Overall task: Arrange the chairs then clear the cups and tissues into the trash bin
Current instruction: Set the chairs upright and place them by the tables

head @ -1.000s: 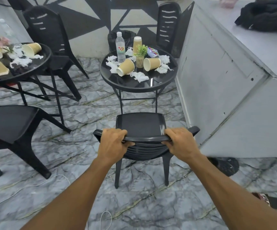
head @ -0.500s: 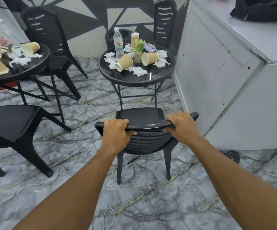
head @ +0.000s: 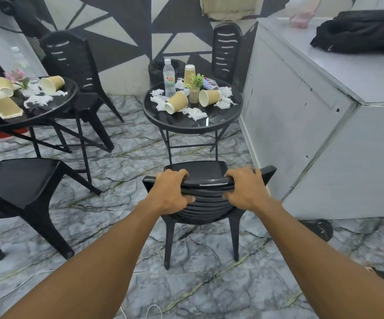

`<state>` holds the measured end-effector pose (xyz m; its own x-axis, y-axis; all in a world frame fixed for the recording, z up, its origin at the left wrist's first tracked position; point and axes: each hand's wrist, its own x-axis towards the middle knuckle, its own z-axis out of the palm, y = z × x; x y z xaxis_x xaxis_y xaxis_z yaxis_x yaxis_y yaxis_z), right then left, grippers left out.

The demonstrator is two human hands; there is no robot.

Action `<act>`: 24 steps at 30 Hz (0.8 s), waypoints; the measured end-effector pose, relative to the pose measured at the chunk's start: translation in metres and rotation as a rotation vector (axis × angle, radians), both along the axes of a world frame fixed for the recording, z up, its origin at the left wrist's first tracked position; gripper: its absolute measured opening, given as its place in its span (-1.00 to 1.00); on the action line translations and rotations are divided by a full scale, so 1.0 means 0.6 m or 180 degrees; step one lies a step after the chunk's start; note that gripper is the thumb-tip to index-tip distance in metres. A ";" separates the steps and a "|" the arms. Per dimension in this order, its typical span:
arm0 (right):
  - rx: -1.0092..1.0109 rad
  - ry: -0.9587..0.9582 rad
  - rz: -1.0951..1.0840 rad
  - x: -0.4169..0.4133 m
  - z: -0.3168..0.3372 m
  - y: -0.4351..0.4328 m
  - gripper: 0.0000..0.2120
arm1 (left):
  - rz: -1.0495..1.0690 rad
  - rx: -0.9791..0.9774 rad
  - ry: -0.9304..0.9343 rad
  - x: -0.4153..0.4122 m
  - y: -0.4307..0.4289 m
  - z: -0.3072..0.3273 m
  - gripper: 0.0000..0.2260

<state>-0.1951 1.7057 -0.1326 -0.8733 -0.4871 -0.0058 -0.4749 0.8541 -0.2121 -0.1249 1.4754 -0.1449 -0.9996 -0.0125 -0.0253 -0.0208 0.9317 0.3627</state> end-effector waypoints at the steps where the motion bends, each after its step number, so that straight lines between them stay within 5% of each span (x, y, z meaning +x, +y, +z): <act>1: 0.0113 -0.0110 0.0050 0.008 0.012 -0.011 -0.58 | -0.0071 0.0088 0.0009 0.009 -0.003 0.003 -0.39; 7: -0.0449 -0.1071 0.0244 0.028 0.110 -0.111 -0.46 | 0.0116 0.0407 -0.0046 0.065 -0.099 0.055 -0.34; 15: -0.0469 -0.1216 0.0305 0.073 0.176 -0.286 -0.64 | 0.0554 0.0051 -0.0512 0.135 -0.274 0.152 -0.38; 24: -0.0450 -0.0789 0.0597 -0.059 0.247 -0.501 -0.68 | 0.0598 -0.0259 -0.0352 -0.006 -0.421 0.236 -0.46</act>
<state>-0.2303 1.4052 0.0158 -0.7489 -0.6502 -0.1278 -0.5401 0.7107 -0.4509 -0.1285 1.2230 -0.0034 -0.9707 -0.2047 -0.1258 -0.2322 0.9338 0.2723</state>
